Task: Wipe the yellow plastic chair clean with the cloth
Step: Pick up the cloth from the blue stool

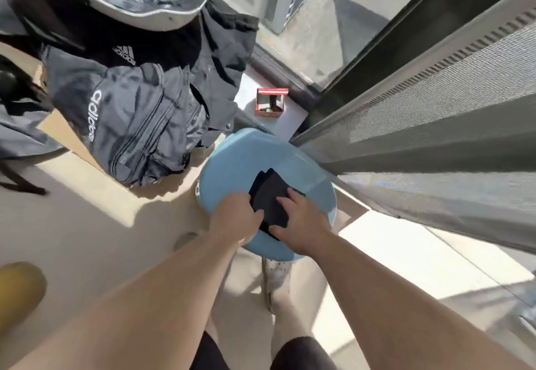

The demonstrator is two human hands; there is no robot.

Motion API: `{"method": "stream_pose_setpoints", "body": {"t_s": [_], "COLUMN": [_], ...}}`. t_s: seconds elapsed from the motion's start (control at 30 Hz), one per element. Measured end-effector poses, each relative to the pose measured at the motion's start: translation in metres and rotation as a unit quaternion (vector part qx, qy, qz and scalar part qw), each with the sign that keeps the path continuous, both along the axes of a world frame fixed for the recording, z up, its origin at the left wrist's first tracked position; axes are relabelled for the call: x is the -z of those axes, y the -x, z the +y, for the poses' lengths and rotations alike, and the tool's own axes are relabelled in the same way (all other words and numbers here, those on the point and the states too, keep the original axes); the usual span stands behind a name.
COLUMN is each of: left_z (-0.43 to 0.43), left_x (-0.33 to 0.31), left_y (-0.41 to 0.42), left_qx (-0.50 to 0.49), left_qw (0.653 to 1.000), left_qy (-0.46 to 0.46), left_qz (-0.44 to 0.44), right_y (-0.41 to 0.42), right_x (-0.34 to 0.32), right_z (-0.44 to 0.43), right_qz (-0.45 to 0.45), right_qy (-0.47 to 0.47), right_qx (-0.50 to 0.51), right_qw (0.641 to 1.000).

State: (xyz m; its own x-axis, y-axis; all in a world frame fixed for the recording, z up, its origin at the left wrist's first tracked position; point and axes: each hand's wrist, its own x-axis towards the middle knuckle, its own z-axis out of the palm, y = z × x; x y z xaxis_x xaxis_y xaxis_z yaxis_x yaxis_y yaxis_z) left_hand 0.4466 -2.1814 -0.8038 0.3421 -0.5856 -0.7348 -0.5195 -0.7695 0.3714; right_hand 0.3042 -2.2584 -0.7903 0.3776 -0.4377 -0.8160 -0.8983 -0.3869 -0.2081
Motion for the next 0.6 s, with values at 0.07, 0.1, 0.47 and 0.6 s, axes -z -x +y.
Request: {"method": "stream_pose_setpoints", "body": {"t_s": [0.07, 0.1, 0.47, 0.6], "left_z": [-0.003, -0.004, 0.025, 0.071], "left_x": [0.007, 0.009, -0.112, -0.212], "left_y": [0.006, 0.008, 0.023, 0.013], "left_qx": [-0.041, -0.059, -0.081, -0.1], "left_qw": [0.999, 0.998, 0.992, 0.985], "left_qy": [0.007, 0.008, 0.095, 0.138], "left_qz": [-0.022, -0.029, 0.01, -0.004], "right_y": [0.004, 0.006, 0.014, -0.008], "right_x": [0.005, 0.006, -0.094, -0.177], "right_z": [0.003, 0.004, -0.01, 0.005], "right_qz": [-0.004, -0.009, -0.125, -0.218], "right_qy": [0.004, 0.006, 0.008, 0.01], "right_qx": [-0.019, -0.024, -0.014, -0.128], "right_qw": [1.0, 1.0, 0.992, 0.967]}}
